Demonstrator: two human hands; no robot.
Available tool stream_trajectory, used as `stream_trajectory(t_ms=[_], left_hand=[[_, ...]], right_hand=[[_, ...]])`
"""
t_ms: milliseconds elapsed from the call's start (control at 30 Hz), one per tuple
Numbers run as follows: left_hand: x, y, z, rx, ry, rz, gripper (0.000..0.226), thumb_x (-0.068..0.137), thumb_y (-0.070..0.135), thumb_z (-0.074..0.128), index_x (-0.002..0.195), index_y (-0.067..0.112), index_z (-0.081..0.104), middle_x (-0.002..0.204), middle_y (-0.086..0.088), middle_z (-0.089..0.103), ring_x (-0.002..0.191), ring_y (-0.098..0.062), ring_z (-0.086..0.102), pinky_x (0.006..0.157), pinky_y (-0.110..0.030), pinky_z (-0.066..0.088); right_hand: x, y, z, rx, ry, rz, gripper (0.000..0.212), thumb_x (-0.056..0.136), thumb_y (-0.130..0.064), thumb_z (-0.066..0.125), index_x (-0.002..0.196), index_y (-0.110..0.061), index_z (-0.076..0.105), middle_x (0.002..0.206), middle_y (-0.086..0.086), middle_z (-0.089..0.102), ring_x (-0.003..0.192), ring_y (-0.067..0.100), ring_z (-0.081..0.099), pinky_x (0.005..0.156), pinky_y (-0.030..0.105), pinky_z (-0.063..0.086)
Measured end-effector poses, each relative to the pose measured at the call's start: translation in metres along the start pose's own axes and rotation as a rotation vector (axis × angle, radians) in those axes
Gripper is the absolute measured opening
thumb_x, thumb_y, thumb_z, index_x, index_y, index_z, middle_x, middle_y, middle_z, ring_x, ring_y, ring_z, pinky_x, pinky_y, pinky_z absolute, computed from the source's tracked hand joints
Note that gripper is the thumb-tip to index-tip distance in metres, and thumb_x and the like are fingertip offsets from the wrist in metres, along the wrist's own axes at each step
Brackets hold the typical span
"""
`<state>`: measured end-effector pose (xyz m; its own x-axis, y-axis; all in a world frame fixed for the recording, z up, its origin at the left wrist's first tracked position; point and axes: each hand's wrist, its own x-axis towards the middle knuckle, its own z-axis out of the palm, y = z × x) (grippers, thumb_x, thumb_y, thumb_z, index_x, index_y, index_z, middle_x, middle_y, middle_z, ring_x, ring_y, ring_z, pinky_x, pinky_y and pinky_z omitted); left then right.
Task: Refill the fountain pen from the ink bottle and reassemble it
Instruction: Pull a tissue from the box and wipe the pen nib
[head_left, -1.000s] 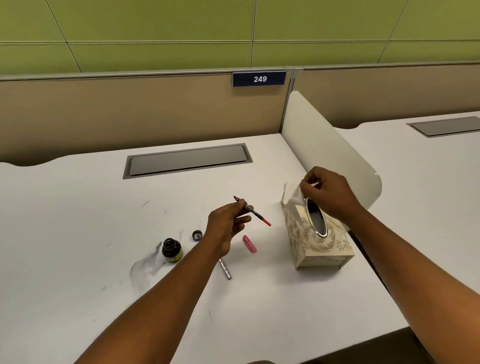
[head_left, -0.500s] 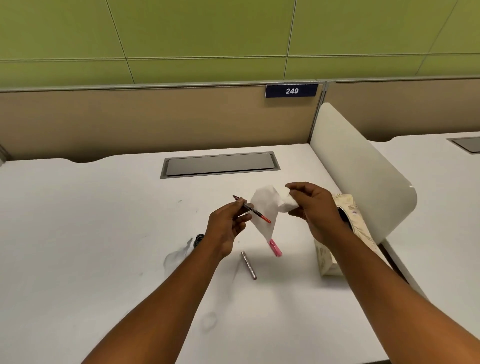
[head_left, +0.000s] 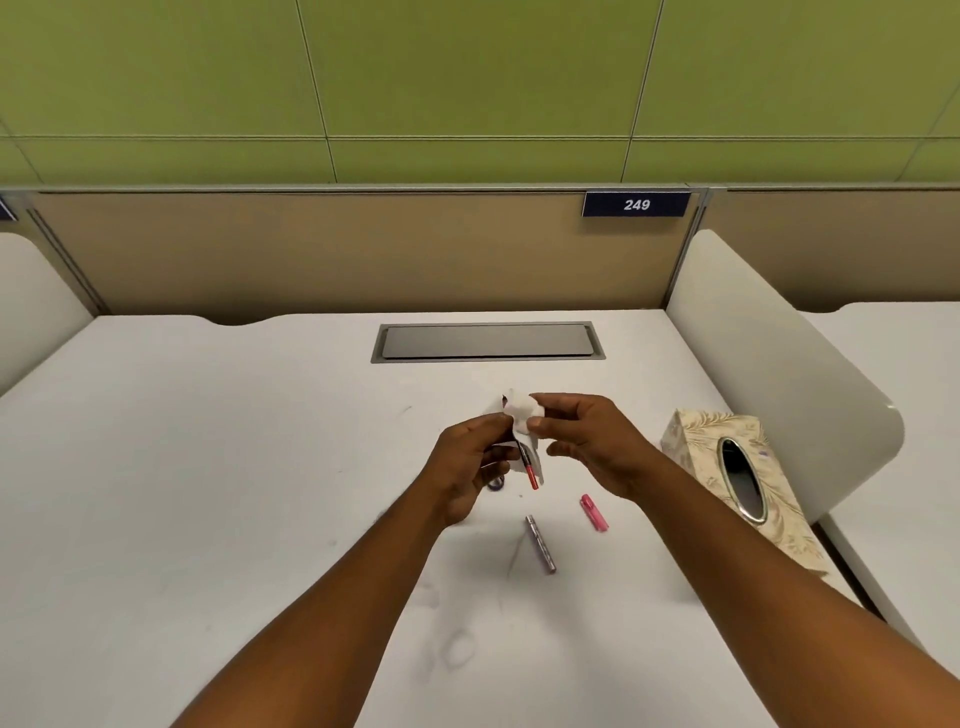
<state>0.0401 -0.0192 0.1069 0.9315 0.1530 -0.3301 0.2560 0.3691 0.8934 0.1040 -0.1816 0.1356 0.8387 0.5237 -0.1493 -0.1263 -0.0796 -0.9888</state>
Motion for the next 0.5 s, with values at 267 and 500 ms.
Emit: stream_trajectory(t_ms=[267, 500], left_hand=[[-0.003, 0.003, -0.015, 0.028, -0.017, -0.006, 0.029, 0.094, 0.033, 0.065, 0.102, 0.008, 0.076, 0.086, -0.006, 0.075, 0.067, -0.014, 0.064, 0.068, -0.026, 0.049], [-0.006, 0.009, -0.026, 0.097, -0.049, -0.046, 0.023, 0.093, 0.03, 0.065, 0.095, 0.009, 0.074, 0.081, -0.002, 0.074, 0.061, -0.011, 0.058, 0.061, -0.022, 0.049]], right_hand=[[0.013, 0.006, 0.023, -0.02, -0.037, 0.005, 0.028, 0.095, -0.024, 0.063, 0.111, -0.001, 0.066, 0.103, 0.015, 0.072, 0.091, 0.023, 0.071, 0.077, 0.034, 0.059], [0.027, 0.006, 0.03, -0.096, -0.028, 0.01, 0.02, 0.094, -0.024, 0.063, 0.1, -0.007, 0.073, 0.094, 0.007, 0.073, 0.088, 0.021, 0.064, 0.083, 0.042, 0.051]])
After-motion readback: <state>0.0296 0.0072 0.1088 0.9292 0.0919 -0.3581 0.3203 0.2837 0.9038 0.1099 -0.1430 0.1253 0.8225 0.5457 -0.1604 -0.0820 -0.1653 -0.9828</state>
